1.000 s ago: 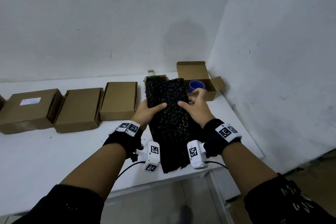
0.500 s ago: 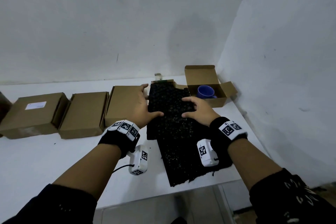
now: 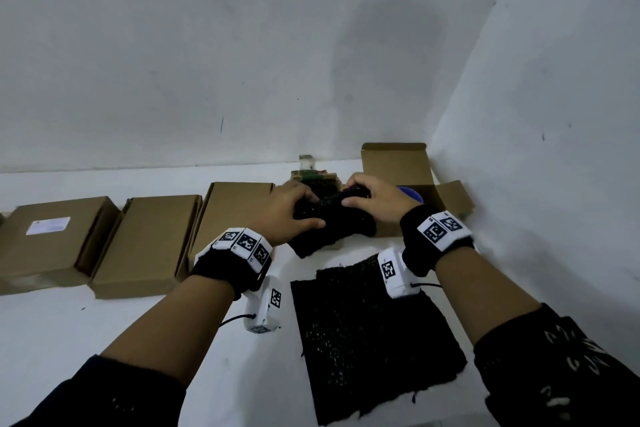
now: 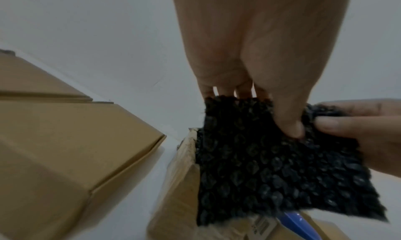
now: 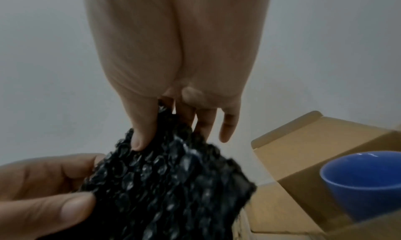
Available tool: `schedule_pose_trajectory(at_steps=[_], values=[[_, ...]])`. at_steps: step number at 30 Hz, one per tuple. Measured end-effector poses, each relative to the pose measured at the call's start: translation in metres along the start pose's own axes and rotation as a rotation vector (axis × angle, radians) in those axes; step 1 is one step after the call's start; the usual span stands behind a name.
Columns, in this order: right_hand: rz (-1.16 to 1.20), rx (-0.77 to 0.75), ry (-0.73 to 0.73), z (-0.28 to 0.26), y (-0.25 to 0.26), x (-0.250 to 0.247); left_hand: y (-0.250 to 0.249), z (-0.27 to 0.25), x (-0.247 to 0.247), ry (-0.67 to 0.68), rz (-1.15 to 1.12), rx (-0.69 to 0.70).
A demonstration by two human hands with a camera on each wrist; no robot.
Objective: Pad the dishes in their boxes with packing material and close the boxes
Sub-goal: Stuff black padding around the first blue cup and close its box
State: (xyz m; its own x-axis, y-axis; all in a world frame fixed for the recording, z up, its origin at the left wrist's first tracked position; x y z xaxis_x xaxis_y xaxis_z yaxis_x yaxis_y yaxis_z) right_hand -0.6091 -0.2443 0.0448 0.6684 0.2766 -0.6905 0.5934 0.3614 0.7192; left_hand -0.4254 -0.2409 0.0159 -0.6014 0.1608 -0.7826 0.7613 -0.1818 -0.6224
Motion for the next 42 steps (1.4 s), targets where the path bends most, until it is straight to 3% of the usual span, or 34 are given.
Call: schedule_pose_trajectory(at_steps=[2,7,10,12,15,18,22,24,27,30,32,35,39,42], values=[[-0.026,-0.008,-0.057,0.018,-0.002,-0.005,-0.006,0.008,0.003,-0.017,-0.066,-0.041],[-0.038,0.162,-0.476,0.03,-0.019,-0.027,0.016,0.031,0.014,-0.158,-0.484,-0.331],[0.361,0.36,-0.294,0.025,-0.033,-0.003,0.029,0.038,0.024,-0.194,-0.787,-0.451],[0.495,0.394,-0.168,0.028,-0.044,0.018,0.033,0.042,0.031,-0.183,-0.908,-0.502],[0.479,0.369,-0.23,0.044,-0.065,0.032,0.041,0.046,0.037,-0.179,-0.984,-0.562],[0.261,0.321,-0.277,0.055,-0.072,0.035,0.045,0.049,0.033,-0.138,-0.785,-0.474],[-0.055,0.184,-0.179,0.064,-0.072,0.043,0.035,0.054,0.029,-0.073,-0.07,-0.261],[-0.183,0.139,-0.131,0.065,-0.072,0.046,0.031,0.057,0.032,-0.068,0.119,-0.217],[-0.303,0.037,-0.128,0.062,-0.065,0.042,0.036,0.06,0.034,-0.083,0.225,-0.218],[-0.55,-0.201,-0.153,0.054,-0.04,0.04,0.041,0.062,0.034,-0.096,0.288,-0.203],[-0.634,-0.313,-0.008,0.046,-0.031,0.052,0.041,0.062,0.034,-0.122,0.326,-0.159],[-0.595,-0.286,0.235,0.035,-0.042,0.075,0.041,0.063,0.033,-0.133,0.358,-0.103],[-0.609,-0.288,0.265,0.032,-0.049,0.084,0.038,0.061,0.033,-0.124,0.521,-0.049],[-0.571,-0.32,0.207,0.03,-0.051,0.088,0.039,0.058,0.037,-0.074,0.608,-0.03]])
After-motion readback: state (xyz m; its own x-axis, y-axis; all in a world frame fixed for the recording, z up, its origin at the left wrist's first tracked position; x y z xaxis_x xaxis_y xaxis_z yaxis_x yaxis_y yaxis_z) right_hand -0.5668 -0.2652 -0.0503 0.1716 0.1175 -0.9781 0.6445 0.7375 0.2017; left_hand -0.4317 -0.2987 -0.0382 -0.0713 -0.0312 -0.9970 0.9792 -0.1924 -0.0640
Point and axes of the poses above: each hand's wrist, its own z-axis towards the middle knuckle, its own x-axis out of the palm, y = z × x, the point moved 5 cm from there along z, towards the middle knuckle, and after that the axes turned 9 degrees about -x, right-handed, at the moved point
